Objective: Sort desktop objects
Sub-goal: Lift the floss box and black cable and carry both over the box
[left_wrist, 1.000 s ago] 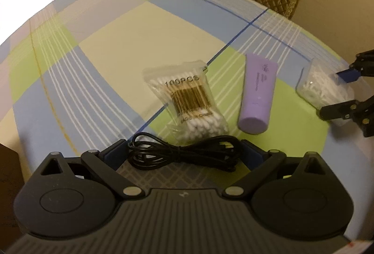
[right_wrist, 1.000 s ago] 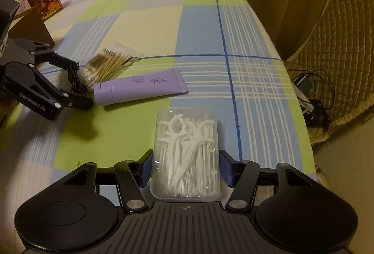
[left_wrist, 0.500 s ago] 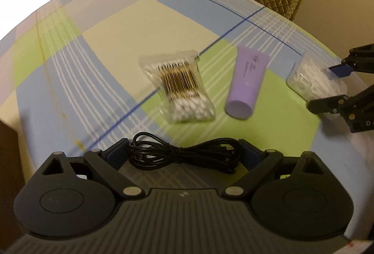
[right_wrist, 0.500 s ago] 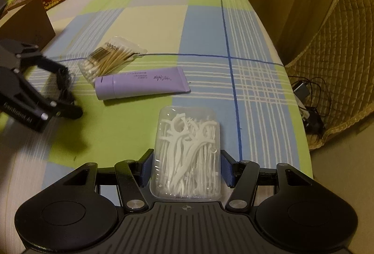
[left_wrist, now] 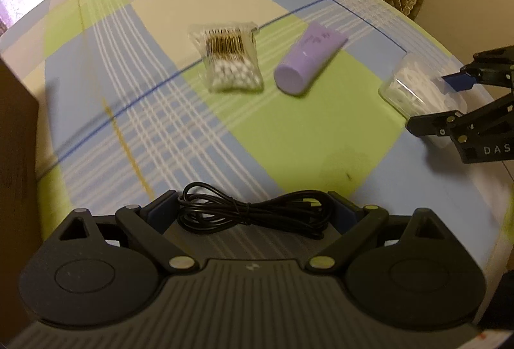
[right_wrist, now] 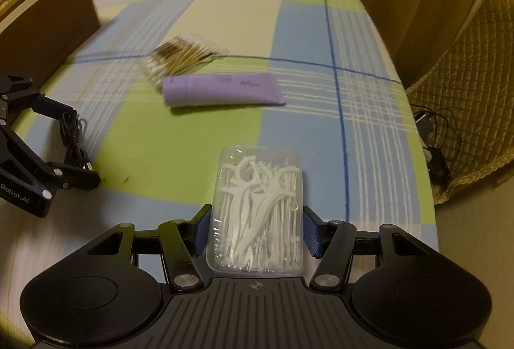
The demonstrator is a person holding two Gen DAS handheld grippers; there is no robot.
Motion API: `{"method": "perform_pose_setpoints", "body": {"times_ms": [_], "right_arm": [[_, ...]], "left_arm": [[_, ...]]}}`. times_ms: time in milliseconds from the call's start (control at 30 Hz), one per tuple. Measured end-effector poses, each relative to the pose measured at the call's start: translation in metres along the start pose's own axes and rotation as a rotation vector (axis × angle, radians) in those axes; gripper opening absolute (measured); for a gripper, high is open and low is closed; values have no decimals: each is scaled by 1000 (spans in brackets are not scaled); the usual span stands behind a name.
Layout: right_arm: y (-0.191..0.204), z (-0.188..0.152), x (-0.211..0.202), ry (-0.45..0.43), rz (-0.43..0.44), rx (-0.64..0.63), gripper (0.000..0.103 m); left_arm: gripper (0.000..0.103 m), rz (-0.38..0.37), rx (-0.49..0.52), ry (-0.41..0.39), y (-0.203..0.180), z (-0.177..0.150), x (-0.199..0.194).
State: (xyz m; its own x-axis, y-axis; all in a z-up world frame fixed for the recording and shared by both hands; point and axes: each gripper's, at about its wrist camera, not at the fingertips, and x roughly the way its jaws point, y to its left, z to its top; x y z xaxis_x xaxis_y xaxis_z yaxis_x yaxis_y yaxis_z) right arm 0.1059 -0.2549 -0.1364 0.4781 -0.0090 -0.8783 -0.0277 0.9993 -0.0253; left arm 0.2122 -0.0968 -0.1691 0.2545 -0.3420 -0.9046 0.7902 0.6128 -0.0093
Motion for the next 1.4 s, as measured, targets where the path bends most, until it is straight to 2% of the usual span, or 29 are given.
{"method": "perform_pose_setpoints", "body": {"times_ms": [300, 467, 733, 967, 1400], "right_arm": [[24, -18, -12, 25, 58, -67, 54], [39, -20, -22, 30, 117, -96, 54], [69, -1, -49, -6, 202, -188, 54], [113, 16, -81, -61, 323, -314, 54], [200, 40, -91, -114, 443, -480, 54]], "left_arm": [[94, 32, -48, 14, -16, -38, -23], [94, 41, -90, -21, -18, -52, -47], [94, 89, -145, -118, -10, -59, -104], [94, 138, -199, -184, 6, -75, -159], [94, 220, -285, -257, 48, -117, -226]]}}
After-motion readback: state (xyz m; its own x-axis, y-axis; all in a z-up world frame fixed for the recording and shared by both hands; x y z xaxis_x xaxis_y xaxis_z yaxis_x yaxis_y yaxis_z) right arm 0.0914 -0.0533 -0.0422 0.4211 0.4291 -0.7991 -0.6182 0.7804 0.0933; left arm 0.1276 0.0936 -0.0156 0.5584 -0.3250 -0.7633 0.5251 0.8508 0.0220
